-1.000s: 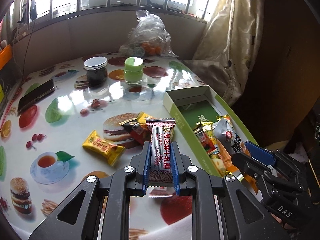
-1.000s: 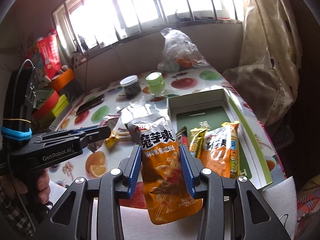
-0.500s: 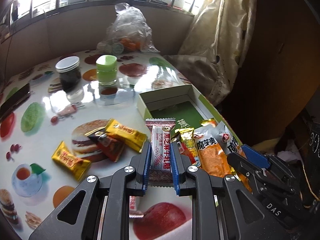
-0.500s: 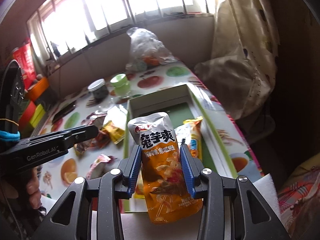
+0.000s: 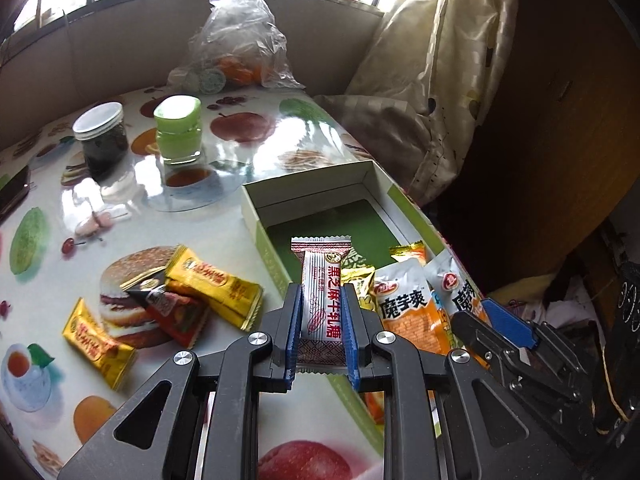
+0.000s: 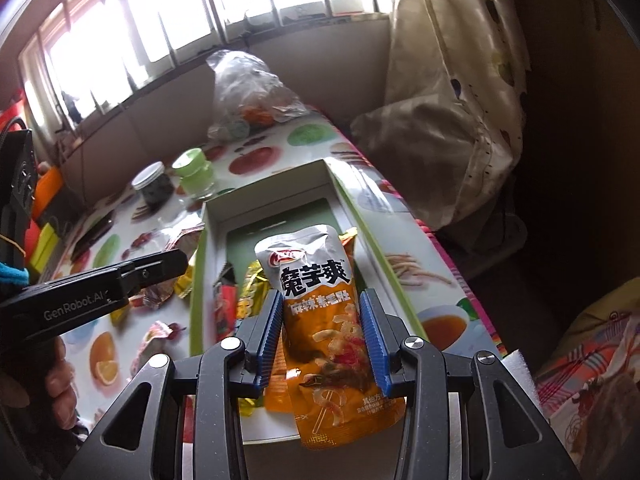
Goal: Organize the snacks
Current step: 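Carry the candy stick and the orange packet over the green box, then lower both items into the green box and open both tools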
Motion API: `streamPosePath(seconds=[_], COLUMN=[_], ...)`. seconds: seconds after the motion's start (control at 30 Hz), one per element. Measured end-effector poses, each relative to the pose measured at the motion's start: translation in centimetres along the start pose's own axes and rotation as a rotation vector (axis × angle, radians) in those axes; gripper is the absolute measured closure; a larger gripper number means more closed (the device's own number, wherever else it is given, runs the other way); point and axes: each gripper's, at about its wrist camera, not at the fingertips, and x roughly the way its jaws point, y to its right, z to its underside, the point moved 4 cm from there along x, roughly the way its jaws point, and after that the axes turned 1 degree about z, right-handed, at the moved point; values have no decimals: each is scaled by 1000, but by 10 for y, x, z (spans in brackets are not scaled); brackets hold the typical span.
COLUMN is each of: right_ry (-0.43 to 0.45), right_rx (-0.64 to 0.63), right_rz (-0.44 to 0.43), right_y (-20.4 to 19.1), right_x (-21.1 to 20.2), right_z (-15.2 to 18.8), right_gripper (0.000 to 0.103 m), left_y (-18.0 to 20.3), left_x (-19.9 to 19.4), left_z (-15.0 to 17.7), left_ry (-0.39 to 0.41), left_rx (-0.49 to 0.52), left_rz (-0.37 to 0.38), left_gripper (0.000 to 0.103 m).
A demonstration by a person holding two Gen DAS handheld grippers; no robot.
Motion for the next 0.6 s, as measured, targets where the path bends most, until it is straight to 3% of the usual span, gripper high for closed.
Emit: streamPosePath(seconds=[0.6], right_ry=[-27], right_rx=[-28], right_rz=[63], right_y=[4], right_x=[26], right_z=[3], right_gripper=[64], left_y=[10], left_x=[32], left_z=[-6], left_ry=[-52], left_rx=[24], left_rz=[-10], left_gripper=[83])
